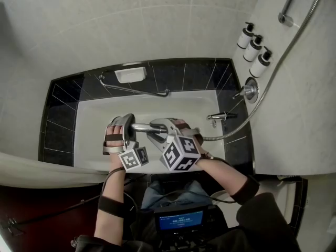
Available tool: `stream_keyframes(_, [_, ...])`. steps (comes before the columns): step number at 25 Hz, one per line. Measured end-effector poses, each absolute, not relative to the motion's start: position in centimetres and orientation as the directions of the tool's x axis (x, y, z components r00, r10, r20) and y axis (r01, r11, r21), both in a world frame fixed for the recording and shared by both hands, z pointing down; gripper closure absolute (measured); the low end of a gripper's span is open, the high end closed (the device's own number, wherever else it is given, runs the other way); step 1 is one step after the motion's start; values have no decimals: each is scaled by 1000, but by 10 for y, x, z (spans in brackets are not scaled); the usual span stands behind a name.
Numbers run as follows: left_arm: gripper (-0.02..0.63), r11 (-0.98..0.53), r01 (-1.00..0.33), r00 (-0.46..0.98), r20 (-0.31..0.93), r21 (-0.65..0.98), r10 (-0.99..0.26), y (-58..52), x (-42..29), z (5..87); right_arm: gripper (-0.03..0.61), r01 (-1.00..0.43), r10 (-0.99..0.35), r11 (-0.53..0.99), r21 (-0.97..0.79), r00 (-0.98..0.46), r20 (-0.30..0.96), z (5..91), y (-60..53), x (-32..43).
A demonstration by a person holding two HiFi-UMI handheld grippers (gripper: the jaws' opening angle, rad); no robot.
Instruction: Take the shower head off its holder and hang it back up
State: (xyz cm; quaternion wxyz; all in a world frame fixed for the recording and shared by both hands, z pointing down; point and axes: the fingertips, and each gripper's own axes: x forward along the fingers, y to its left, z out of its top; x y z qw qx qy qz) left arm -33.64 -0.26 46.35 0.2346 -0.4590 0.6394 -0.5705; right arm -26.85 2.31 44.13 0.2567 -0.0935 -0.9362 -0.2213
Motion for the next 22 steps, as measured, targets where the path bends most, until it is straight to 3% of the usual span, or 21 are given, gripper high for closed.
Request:
stream_keyframes(6, [609, -88, -340, -467, 249, -936, -848, -12, -338, 449, 402, 204, -82, 809, 551, -890, 449, 421, 12, -261])
stream_keyframes(18, [607, -121, -322, -489, 274, -939, -828, -48, -359, 419, 408, -2, -242, 791, 612, -919, 311, 388, -31, -219])
stream_keyframes(22, [607, -115, -306, -484, 259, -945, -836, -69, -365, 400, 524, -63, -284, 784, 617, -921, 267, 384, -38, -201])
